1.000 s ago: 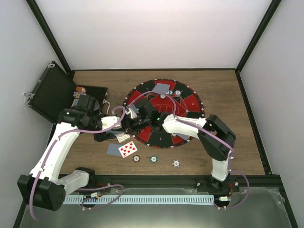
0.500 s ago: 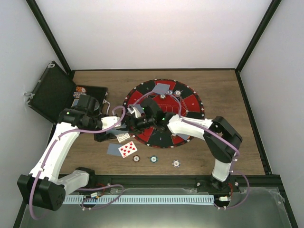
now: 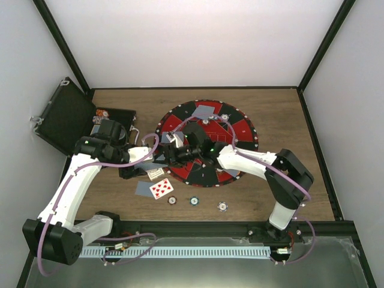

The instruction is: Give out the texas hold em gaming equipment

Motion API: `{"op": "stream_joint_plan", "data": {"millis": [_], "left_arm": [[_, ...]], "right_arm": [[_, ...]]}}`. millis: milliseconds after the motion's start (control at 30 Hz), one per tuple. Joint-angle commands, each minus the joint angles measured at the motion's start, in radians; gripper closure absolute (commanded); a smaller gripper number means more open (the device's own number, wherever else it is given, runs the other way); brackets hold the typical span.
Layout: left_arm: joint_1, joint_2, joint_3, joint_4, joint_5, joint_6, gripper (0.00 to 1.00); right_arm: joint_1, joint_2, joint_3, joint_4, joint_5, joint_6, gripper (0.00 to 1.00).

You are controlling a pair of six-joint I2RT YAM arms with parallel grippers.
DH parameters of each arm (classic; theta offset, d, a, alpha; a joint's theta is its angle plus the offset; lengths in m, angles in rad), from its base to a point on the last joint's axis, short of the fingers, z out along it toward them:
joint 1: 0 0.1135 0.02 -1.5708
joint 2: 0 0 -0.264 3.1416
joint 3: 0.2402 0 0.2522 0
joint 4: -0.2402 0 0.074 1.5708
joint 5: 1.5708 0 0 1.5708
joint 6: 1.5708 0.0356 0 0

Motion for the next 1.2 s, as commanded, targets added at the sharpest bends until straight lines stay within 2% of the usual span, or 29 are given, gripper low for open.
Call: {"op": "stream_joint_plan", "data": {"millis": [0,400,800,1000,1167], "left_arm": [[0.004,-0.012,0.013,0.024,0.024,0.012,0.96],[0.004,-0.012,-0.003,0.036,0.004,0.021,0.96],[0.004,-0.009,-0.012,0.041,-0.009,0.025,0.96],[0.004,-0.001,0.001,0.039,-0.010,0.024,0.96],[0.004,-0.001,-0.008,0.040,-0.014,0.024,0.96]], "right_arm": [[-0.010,-0.025,-0.005,-0.068,0.028,-0.018,0.48],[-0.010,-0.070,0.010,-0.119,0.048,-0.021,0.63],[-0.048,-0.179,-0.034,-0.115,0.043,-0.001,0.98],[-0.144,-0.299,-0.104,-0.199,0.040,-0.038,0.99],[-0.329,-0.450,-0.239,-0.308,0.032,-0.106,0.99]]}}
